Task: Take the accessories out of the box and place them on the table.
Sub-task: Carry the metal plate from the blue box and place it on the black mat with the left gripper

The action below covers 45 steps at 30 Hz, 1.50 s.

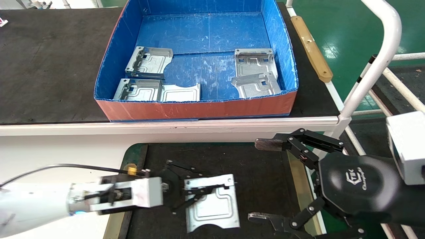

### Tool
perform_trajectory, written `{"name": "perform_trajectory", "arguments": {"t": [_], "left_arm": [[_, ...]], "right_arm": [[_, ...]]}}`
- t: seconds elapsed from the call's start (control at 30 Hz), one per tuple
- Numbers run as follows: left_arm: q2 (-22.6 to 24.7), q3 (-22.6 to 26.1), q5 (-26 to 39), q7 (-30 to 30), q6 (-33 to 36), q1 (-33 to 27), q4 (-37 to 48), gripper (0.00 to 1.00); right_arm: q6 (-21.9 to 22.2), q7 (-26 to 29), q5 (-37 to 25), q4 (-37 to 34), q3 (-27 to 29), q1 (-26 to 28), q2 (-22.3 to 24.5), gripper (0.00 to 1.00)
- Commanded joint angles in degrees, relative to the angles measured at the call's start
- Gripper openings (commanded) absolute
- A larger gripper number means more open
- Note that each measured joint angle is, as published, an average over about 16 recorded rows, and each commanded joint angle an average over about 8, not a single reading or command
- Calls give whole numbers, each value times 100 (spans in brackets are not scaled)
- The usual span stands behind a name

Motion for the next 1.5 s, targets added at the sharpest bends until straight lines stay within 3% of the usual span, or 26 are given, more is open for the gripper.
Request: {"name": "perform_trajectory", "arguments": {"t": [0.03, 0.3, 0.57, 0.97, 1.5], "left_arm": [[195, 36, 57, 263, -39, 7, 207, 0], [937, 137, 220, 905, -348, -151, 1063, 0], [1504, 224, 374, 1261, -1477, -317, 1614, 0], [1627, 566, 164, 874, -2333, -160, 902, 0], [1639, 1481, -510, 396, -2989, 24, 29, 0]], "right_arm": [[0, 0, 0, 0, 0, 0, 0, 100], [1, -1, 2, 0, -2, 1, 1, 100], [2, -2, 3, 0, -4, 1, 2, 100], [3, -3, 4, 0, -7, 2, 3, 100], [4, -5, 7, 0, -10, 2, 4, 100]]}}
